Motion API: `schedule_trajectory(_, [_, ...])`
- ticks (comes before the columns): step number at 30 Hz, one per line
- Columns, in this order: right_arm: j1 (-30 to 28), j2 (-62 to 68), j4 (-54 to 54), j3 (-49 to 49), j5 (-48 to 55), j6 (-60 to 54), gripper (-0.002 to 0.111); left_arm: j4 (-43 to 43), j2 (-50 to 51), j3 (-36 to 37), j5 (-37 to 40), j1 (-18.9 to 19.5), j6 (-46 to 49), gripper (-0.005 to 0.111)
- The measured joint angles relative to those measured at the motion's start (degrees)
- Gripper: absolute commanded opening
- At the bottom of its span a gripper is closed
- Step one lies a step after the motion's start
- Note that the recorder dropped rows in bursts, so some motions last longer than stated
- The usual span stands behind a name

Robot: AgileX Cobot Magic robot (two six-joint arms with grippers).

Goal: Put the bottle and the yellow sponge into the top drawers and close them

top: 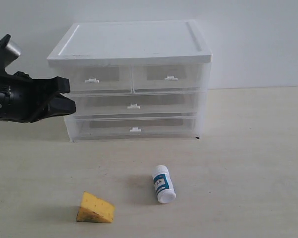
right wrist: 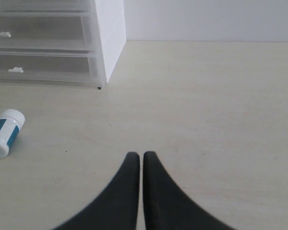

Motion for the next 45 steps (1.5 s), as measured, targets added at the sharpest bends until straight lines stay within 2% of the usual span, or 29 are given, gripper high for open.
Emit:
schedule_trajectory(6, [0.0, 0.0, -0.2, 0.0, -2.7, 0.2, 0.0, -0.6, 0.8, -0.1, 0.0, 0.0, 0.8, 0.004])
schedule_trajectory(15, [0.0, 0.0, 0.1, 0.0, -24.6, 8.7, 0.0, -1.8, 0.8, -0.1, 0.1, 0.0, 0.9, 0.004])
schedule_trajectory(20, [0.0, 0.0, 0.2, 0.0, -31.9, 10.5, 0.0, -1.8, 0.8, -0.1, 1.8, 0.0, 0.9, 0.004])
schedule_trajectory(23, [0.0, 0.0, 1.6, 0.0, -37.1, 22.2, 0.0, -1.9, 0.8, -0.1, 2.2, 0.0, 1.0, 0.004])
schedule_trajectory(27, [0.0, -0.1, 3.5, 0.0, -47.2, 46.2, 0.0, -2.4, 0.8, -0.1, 2.2, 0.0, 1.0, 0.004])
schedule_trajectory(30, [0.0, -0.1, 5.3, 0.0, -53.8, 53.8, 0.0, -2.6, 0.8, -0.1, 2.1, 0.0, 1.0, 0.004])
schedule_trajectory(34, [0.0, 0.6, 6.3, -2.3, -56.6, 54.0, 0.0, -3.7, 0.8, -0.1, 1.7, 0.0, 1.0, 0.004])
schedule_trajectory(40, [0.0, 11.4, -4.6, -16.9, -52.9, 55.1, 0.0, -7.2, 0.8, -0.1, 1.0, 0.0, 4.6, 0.004])
schedule_trajectory(45, [0.3, 26.5, -25.3, -28.0, -46.6, 70.4, 0.0, -7.8, 0.8, -0.1, 1.1, 0.0, 5.5, 0.004])
